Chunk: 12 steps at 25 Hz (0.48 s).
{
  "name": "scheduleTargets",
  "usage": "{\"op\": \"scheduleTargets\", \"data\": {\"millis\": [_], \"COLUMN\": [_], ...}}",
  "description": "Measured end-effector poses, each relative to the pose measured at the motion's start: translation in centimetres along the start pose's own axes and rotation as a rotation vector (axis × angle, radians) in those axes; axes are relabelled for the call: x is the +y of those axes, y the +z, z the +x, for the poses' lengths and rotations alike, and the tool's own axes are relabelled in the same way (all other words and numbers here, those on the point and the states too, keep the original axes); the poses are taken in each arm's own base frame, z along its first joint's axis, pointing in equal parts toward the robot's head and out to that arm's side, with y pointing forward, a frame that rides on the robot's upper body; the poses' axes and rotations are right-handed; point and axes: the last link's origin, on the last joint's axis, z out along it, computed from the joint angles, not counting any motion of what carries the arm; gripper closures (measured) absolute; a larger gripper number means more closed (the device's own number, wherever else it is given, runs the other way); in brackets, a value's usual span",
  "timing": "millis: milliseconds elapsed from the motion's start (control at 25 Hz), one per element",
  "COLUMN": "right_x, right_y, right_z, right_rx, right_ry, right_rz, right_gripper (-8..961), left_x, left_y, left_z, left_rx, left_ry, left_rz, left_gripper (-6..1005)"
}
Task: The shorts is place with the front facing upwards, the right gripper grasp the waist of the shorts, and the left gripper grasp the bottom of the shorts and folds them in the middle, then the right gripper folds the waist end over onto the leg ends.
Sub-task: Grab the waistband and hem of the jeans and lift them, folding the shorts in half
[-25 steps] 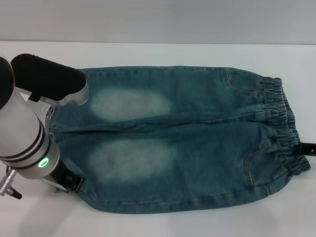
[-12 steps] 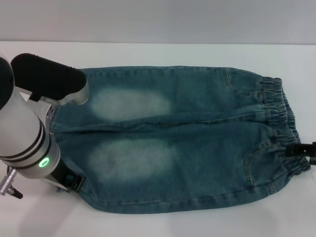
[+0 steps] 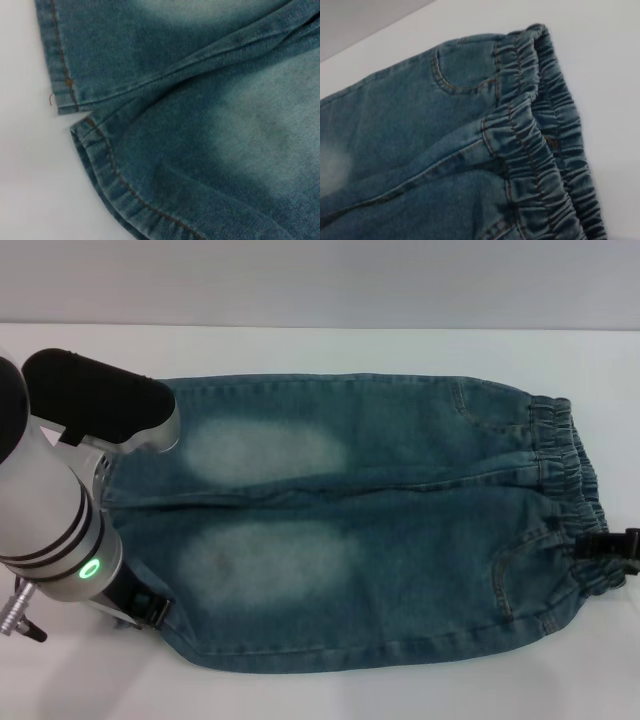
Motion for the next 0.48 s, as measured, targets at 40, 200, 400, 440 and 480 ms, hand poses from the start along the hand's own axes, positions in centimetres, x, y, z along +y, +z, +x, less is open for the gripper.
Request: {"op": "scheduleTargets", "data": {"millis": [40, 200, 400, 440, 480], "right_x": [-0.1, -0.4, -0.1, -0.1, -0.1], "right_y": [0.1, -0.1, -0.9, -0.9, -0.9], "right_z": [0.1, 0.1, -0.3, -0.3, -0.3], "right_rx": [0.005, -0.001, -0.034, -0.033, -0.030], "right_ry": [0.004, 0.011, -0.016, -0.015, -0.014], "right_rz": [0.000, 0.005, 0.006, 0.007, 0.008], "right_gripper": [380, 382, 627, 637, 648], "left_x": [0.0, 0.1, 0.1, 0.1, 0.1], "left_y": [0.0, 0.0, 0.1, 0.1, 0.1], "left_z": [0.0, 0.0, -0.1, -0.1, 0.0], "left_rx": [0.000, -0.002, -0.005, -0.005, -0.004], "left_ry": [0.001, 0.002, 0.002, 0.003, 0.003], "left_rz": [0.000, -0.005, -0.007, -0.007, -0.008], "left_gripper": [854, 853, 851, 850, 850]}}
